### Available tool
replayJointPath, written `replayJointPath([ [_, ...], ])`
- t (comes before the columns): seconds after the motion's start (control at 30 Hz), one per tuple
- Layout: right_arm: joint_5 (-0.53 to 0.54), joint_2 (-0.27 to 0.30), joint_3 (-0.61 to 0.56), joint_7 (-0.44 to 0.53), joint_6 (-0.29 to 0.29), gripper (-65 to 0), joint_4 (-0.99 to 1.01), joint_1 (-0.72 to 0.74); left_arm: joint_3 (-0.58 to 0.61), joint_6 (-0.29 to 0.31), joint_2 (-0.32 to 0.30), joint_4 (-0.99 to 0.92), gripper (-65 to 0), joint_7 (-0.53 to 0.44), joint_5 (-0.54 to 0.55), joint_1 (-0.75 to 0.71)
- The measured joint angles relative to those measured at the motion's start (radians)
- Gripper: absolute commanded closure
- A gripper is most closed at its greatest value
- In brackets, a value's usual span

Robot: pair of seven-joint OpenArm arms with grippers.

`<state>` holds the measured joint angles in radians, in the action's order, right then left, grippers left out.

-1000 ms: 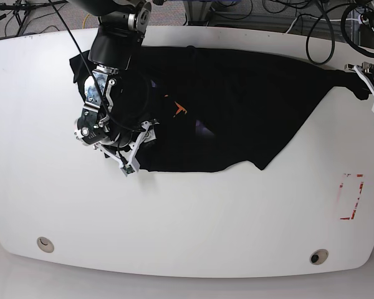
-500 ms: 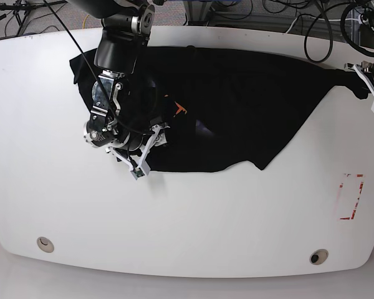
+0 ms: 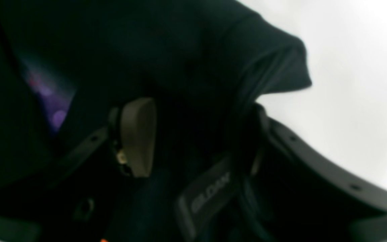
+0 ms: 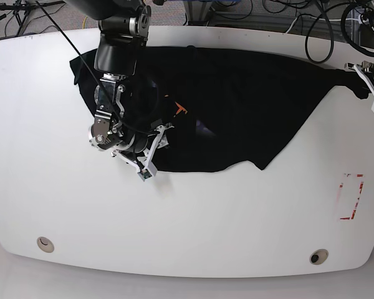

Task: Fold the T-shirt properly
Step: 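Move the right gripper onto the shirt's bunched edge and grasp it, then drag the grasped fabric with the right gripper away from the left gripper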

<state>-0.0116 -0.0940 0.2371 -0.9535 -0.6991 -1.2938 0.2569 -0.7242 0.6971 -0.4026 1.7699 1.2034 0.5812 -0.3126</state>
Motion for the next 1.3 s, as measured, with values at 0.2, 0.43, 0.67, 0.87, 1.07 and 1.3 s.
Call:
replayJointPath([
  [0.2, 0.000, -0.001, -0.082, 0.000, 0.003, -43.6, -0.016, -0.014, 0.000, 0.000, 0.000, 0.000, 0.0, -0.001, 0.002, 0.006],
  [0.43, 0.005, -0.003, -0.082, 0.004, 0.002, -37.0, -0.019, -0.019, 0.002, 0.000, 0.000, 0.000, -0.3, -0.002, 0.000, 0.007],
  [0.67, 0.007, 0.003, -0.053, 0.014, 0.001, -18.6, -0.014, -0.021, 0.000, 0.000, -0.002, 0.000, -0.3, 0.002, -0.009, -0.010],
  [0.87, -0.008, 0.000, -0.067, -0.052, 0.000, -2.2, -0.071, -0.037, 0.001, 0.000, -0.003, 0.000, -0.1, 0.000, -0.005, -0.009],
  [1.07, -0.014, -0.003, -0.072, -0.095, -0.001, -1.5, -0.117, -0.052, 0.001, 0.000, -0.003, -0.002, -0.2, 0.004, -0.008, -0.019],
  [1.3, -0.029, 0.009, -0.119, -0.171, -0.001, -2.1, -0.214, -0.058, 0.001, 0.000, -0.003, -0.002, -0.1, 0.014, -0.008, 0.004],
])
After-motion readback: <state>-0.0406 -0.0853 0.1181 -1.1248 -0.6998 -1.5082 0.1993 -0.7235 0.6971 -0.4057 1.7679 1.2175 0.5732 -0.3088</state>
